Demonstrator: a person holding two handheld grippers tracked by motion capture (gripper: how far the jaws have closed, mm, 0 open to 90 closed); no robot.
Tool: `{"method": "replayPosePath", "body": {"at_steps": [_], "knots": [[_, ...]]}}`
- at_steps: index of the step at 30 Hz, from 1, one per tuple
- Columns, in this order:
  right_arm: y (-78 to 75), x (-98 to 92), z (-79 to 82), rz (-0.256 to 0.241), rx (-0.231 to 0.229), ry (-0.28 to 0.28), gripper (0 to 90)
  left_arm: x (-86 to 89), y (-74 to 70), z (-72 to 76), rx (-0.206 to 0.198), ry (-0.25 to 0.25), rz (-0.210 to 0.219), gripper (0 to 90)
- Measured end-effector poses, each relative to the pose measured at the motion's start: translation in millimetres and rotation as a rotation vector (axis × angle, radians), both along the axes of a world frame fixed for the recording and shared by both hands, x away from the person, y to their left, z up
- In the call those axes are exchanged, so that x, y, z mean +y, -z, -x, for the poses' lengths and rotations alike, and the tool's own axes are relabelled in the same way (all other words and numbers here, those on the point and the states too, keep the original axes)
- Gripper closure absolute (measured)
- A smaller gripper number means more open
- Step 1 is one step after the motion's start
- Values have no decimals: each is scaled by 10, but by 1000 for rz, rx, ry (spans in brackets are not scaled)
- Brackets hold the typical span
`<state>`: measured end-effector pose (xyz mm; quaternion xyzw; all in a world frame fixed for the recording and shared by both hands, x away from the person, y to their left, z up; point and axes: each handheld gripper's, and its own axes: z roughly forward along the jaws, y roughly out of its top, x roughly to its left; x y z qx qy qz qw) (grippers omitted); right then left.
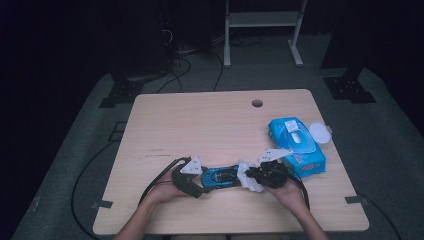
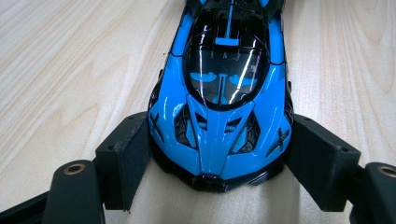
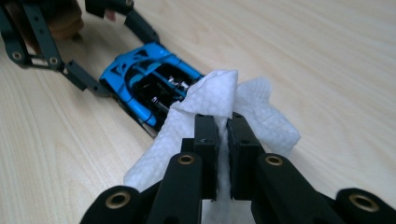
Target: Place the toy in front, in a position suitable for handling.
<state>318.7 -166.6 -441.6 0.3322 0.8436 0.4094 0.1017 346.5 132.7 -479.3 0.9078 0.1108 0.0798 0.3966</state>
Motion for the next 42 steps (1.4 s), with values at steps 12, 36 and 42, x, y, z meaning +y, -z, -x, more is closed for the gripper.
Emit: {"method": "replayPosePath", "body": {"at_steps": [12, 36, 42], "knots": [[79, 279, -30, 46, -7, -57, 837, 9, -1, -2, -2, 4, -3, 254], [54, 311, -359, 50, 11, 13, 839, -5, 1, -6, 3, 2, 3, 254], [59, 479, -372, 22, 27, -17, 839, -1, 3, -9, 3, 4, 3, 254]]}}
